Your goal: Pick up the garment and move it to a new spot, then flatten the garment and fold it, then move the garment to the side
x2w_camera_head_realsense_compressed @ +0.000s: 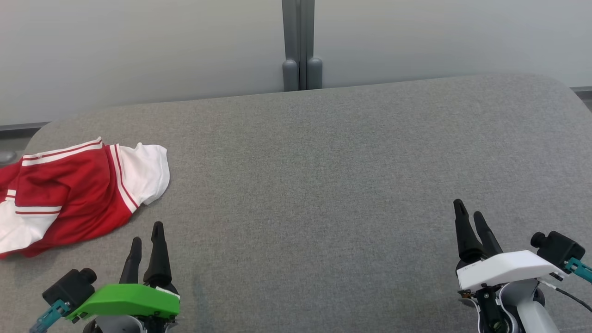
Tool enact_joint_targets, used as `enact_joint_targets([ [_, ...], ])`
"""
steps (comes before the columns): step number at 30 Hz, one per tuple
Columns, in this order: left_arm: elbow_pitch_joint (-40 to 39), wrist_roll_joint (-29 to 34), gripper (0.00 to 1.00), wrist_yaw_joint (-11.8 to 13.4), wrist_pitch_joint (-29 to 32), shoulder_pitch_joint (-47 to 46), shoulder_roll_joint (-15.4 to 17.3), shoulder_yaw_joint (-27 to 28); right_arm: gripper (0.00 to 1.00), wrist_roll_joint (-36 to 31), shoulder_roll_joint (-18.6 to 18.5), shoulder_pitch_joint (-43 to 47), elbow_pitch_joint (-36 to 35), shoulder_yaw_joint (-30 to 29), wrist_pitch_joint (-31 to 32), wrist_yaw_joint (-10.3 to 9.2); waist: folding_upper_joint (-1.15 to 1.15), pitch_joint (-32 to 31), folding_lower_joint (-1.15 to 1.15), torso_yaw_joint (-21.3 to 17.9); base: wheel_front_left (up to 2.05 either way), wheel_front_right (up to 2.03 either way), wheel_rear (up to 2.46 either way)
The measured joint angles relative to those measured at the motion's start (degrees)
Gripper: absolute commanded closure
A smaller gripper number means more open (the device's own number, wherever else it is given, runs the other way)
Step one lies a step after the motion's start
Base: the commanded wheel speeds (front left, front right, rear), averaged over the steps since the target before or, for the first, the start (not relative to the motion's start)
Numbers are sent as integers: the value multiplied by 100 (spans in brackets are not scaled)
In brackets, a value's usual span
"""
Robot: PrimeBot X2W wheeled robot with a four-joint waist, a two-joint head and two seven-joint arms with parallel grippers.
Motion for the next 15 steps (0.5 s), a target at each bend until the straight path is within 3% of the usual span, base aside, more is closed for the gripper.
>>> enact_joint_targets([
  [15,-23,1084,0,33,-253,47,56,-240,0,-1099,-9,0,-24,107,-256,0,0,-15,0,-5,0,0,0],
])
